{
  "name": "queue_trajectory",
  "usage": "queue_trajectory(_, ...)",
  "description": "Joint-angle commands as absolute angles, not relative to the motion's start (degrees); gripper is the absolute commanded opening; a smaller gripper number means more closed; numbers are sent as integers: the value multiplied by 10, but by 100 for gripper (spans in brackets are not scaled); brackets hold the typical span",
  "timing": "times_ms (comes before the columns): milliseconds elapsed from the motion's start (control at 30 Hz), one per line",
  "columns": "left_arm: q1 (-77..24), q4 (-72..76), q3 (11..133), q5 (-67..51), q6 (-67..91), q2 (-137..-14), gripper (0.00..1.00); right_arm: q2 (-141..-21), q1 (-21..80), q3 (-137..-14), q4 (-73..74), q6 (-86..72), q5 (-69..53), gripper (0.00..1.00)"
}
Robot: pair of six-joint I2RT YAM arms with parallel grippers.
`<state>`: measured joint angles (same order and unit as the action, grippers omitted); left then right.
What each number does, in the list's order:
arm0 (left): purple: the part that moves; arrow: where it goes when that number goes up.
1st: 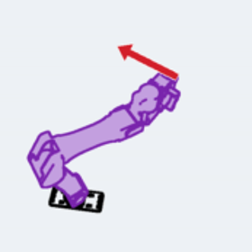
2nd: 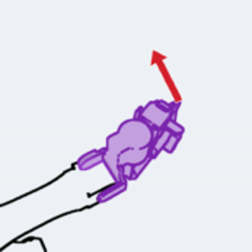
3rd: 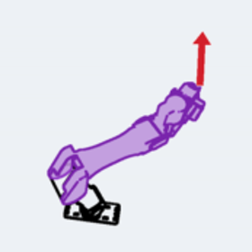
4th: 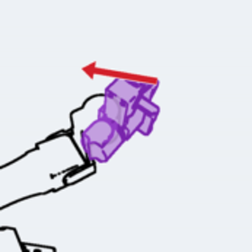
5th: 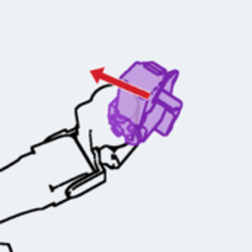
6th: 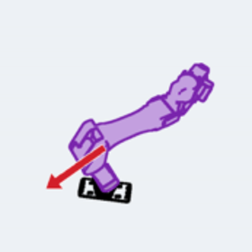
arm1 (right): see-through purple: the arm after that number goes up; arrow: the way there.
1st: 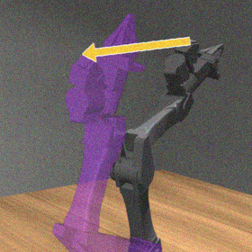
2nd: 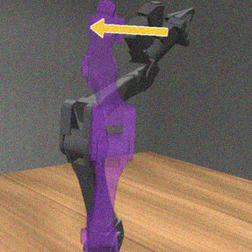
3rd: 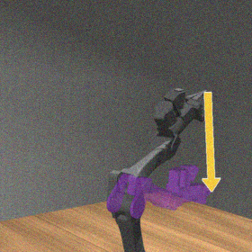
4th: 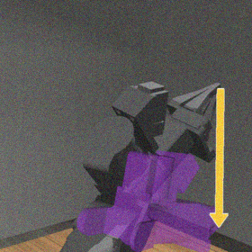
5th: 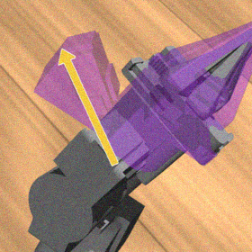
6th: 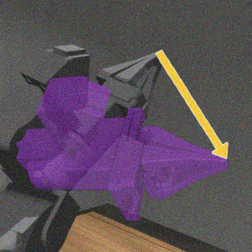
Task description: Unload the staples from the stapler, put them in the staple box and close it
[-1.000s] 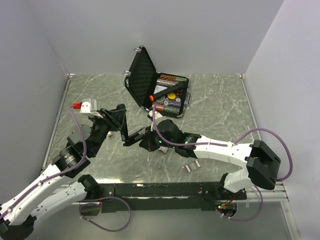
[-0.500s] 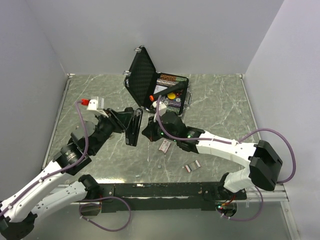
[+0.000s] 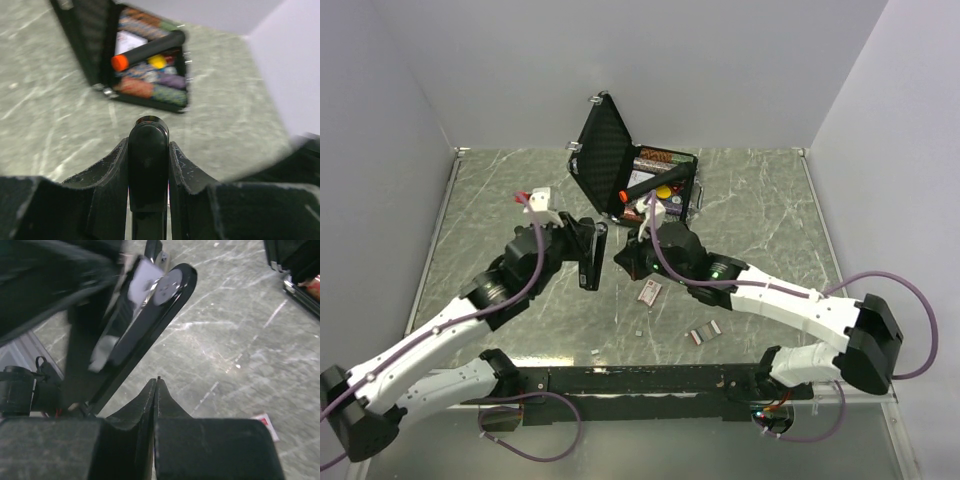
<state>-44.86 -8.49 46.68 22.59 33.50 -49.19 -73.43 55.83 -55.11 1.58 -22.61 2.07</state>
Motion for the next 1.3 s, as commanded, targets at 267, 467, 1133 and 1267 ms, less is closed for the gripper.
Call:
queue_trajectory(267,-444,-53,530,388,323,-672,1,-623,541,-480,58,-207,57,0)
queue_trajectory(467,-377,-41,523,344,335,-728,1,-590,538,-457,69,-208,52,0)
queue_trajectory(1133,-243,-5,530,321,360,-911,3,-565,538,-425,106,-219,4,3)
queue_trajectory(1267,-242,10,531,316,361,-923,21,-566,538,-422,106,-218,4,8)
